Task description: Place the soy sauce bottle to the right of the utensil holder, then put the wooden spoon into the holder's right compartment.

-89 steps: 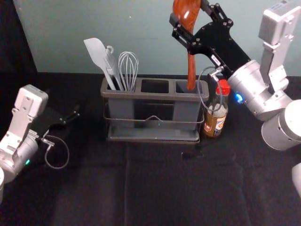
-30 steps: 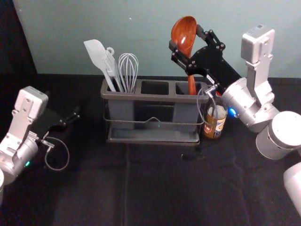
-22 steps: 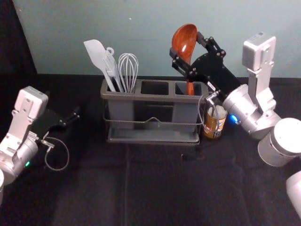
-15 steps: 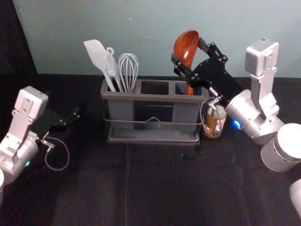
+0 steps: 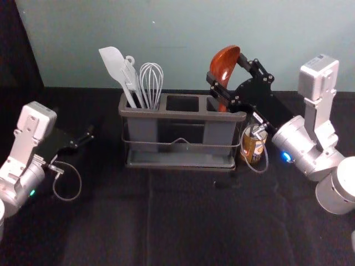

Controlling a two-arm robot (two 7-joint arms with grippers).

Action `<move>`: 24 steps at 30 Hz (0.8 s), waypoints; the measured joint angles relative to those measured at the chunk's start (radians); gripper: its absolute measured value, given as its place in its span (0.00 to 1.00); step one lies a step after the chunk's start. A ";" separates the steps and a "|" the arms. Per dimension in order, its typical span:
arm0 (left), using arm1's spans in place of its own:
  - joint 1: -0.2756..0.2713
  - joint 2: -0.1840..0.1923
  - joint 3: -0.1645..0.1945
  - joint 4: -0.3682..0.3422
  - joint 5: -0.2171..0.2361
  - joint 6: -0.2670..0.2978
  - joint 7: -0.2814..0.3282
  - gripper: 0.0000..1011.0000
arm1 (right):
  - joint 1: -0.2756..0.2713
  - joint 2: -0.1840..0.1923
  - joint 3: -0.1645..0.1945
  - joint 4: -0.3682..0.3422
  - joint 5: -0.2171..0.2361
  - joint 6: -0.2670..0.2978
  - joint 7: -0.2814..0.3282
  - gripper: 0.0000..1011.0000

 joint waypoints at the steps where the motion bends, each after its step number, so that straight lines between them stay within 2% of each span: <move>1: 0.000 0.000 0.000 0.000 0.000 0.000 0.000 0.99 | -0.003 0.001 0.000 -0.002 0.001 0.001 0.000 0.81; 24: 0.000 0.000 0.000 0.000 0.000 0.000 0.000 0.99 | -0.022 0.007 -0.008 0.013 0.000 0.014 -0.002 0.81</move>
